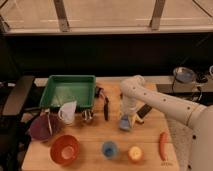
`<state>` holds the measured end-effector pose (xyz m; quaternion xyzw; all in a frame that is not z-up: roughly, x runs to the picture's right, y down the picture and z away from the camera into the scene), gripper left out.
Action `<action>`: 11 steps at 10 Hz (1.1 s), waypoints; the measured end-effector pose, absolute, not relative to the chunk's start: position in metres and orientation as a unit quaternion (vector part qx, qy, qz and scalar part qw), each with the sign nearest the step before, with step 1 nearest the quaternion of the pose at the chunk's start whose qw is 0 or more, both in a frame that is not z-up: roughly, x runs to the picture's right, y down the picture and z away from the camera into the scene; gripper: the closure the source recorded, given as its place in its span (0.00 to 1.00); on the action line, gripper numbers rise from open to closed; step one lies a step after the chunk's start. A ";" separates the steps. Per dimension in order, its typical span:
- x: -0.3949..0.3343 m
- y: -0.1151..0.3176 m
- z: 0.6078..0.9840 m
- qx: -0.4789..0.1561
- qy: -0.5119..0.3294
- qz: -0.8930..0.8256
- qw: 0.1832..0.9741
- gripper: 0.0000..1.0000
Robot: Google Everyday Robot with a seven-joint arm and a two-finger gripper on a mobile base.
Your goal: Wipe tray with sponge
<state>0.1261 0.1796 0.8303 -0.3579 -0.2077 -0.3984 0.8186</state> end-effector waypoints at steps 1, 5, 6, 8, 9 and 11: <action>0.124 0.163 0.824 -0.345 -0.197 -0.389 0.831 1.00; 0.106 0.048 0.795 -0.292 -0.151 -0.311 0.892 1.00; 0.092 0.018 0.796 -0.286 -0.145 -0.283 0.904 1.00; 0.054 -0.013 0.800 -0.280 -0.144 -0.255 0.914 1.00; 0.028 -0.022 0.800 -0.279 -0.148 -0.249 0.916 1.00; -0.019 -0.026 0.796 -0.282 -0.159 -0.242 0.915 1.00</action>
